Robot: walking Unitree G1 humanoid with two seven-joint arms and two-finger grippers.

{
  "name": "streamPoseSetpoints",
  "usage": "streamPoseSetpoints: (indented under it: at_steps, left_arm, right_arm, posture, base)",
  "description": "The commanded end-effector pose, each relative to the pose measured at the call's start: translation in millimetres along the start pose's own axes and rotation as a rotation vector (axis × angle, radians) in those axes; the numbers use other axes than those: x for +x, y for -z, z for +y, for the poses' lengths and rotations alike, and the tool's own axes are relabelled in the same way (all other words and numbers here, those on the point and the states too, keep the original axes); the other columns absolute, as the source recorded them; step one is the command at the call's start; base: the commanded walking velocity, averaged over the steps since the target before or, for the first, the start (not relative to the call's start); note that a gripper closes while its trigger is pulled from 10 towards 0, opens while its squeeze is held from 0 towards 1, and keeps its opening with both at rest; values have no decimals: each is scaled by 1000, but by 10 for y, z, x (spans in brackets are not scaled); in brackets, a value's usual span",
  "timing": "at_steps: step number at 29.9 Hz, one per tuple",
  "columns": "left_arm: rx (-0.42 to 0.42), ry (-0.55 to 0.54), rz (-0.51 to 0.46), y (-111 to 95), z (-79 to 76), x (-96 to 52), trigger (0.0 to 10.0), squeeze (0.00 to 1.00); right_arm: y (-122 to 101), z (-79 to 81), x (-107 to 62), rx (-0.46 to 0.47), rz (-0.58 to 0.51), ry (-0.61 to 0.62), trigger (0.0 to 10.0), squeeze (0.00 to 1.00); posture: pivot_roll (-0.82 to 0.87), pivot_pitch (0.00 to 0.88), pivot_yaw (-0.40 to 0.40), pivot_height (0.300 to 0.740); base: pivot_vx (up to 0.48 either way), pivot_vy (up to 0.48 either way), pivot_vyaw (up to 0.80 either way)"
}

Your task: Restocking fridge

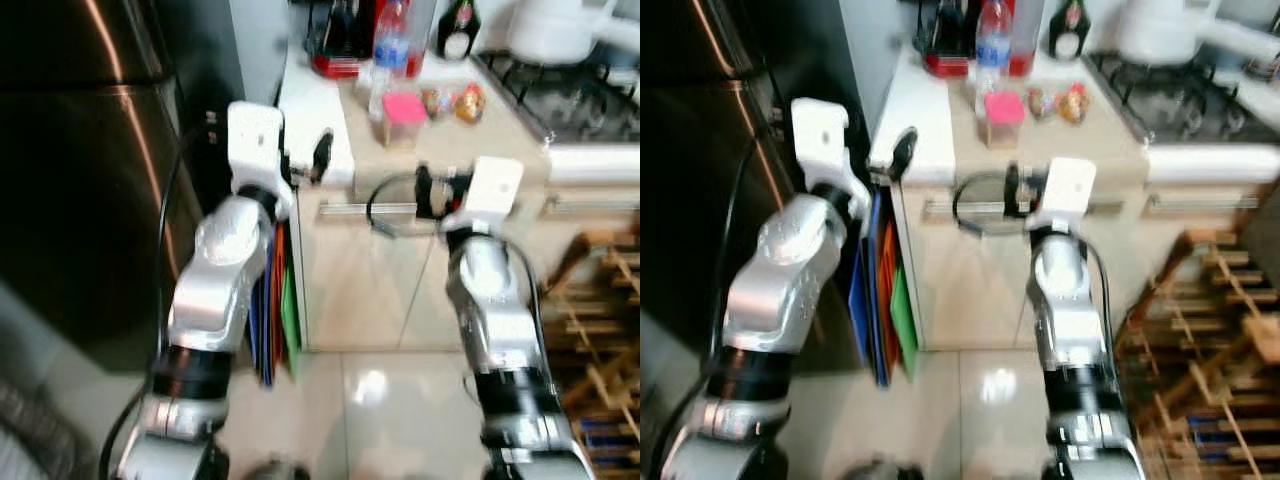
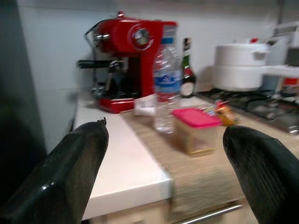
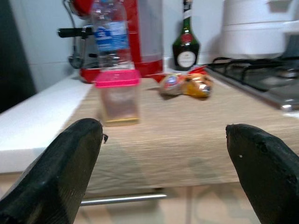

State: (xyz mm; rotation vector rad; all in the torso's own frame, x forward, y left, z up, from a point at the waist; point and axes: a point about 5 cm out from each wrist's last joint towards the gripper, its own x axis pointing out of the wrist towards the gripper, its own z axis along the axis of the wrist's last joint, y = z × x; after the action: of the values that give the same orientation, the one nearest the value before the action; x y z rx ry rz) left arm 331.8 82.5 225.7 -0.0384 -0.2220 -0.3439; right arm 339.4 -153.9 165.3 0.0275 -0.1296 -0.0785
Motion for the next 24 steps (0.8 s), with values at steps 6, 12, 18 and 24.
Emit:
streamPoseSetpoints:
  at_steps: [6, 12, 18, 24]
  left_arm:
    - [-67, -86, 24, 90, 81, 14, 10000, 0]
    - [-56, -92, 27, 132, 67, -23, 10000, 0]
    - [-13, -84, -13, 54, 67, 18, 10000, 0]
    - [-8, -65, -16, 37, 35, 15, 10000, 0]
  right_arm:
    - [-33, 75, 27, -57, 22, -92, 10000, 0]
    - [39, 58, -13, -86, 62, -117, 10000, 0]
    - [43, 99, 2, -22, 78, -126, 10000, 0]
    - [45, 108, -18, 1, 80, -121, 10000, 0]
  posture:
    - [-19, 0, -11, 740]
    - [-19, 0, -45, 740]
    - [-23, 0, -28, 740]
    - [-25, 0, -9, 740]
  base:
    - [0, 0, 0]
    - [160, 0, 0]
    - [480, 0, 0]
    - [480, 0, 0]
